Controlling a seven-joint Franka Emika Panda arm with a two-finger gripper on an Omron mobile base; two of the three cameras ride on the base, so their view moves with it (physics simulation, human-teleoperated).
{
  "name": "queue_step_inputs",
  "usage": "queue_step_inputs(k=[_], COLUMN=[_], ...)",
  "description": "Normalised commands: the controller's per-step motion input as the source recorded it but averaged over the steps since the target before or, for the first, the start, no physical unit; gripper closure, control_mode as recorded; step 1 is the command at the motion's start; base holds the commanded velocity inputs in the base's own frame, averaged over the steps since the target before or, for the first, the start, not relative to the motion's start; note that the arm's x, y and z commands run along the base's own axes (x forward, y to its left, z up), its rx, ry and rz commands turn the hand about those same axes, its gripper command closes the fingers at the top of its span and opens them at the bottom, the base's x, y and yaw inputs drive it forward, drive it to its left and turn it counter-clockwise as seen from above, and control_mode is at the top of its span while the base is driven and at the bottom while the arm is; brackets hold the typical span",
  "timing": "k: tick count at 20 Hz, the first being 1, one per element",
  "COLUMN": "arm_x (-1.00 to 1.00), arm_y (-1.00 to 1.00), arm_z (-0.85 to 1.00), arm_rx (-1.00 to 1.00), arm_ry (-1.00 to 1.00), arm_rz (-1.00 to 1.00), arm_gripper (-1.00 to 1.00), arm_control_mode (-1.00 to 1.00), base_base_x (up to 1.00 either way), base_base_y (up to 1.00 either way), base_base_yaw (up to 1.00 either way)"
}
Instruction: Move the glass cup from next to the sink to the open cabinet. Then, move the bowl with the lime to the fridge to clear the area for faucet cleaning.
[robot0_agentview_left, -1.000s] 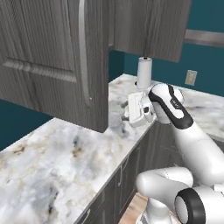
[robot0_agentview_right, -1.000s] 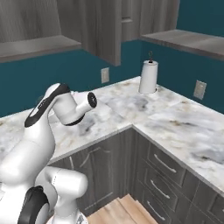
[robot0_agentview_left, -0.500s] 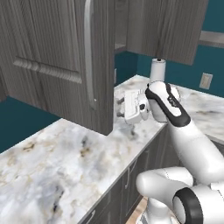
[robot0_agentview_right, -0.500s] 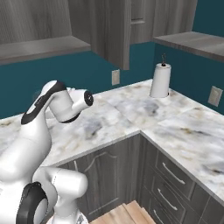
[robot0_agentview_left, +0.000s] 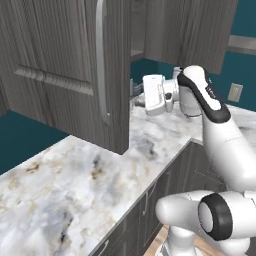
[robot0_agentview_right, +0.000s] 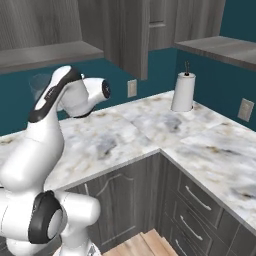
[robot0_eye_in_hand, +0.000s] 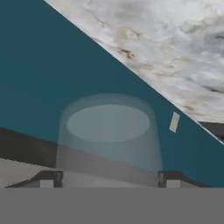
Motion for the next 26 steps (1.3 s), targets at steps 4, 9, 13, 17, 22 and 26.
queue_step_inputs(k=[4, 9, 13, 17, 22, 26], arm_x=[0.02, 0.45, 0.65, 0.61, 0.25, 0.13], arm_y=[0.10, 0.34, 0.51, 0.42, 0.20, 0.00], arm_z=[1.00, 1.00, 1.00, 1.00, -0.08, -0.53], arm_rx=[0.00, 0.00, 0.00, 0.00, -0.02, -0.07], arm_ry=[-0.15, -0.03, 0.01, 0.21, 0.28, 0.18], arm_rz=[0.00, -0.06, -0.07, -0.08, -0.01, 0.00], arm_gripper=[1.00, 1.00, 1.00, 1.00, 1.00, 1.00], arm_control_mode=[-1.00, -1.00, -1.00, -1.00, -1.00, -1.00], base_base_x=[0.00, 0.00, 0.00, 0.00, 0.00, 0.00], base_base_y=[0.00, 0.00, 0.00, 0.00, 0.00, 0.00], base_base_yaw=[0.00, 0.00, 0.00, 0.00, 0.00, 0.00])
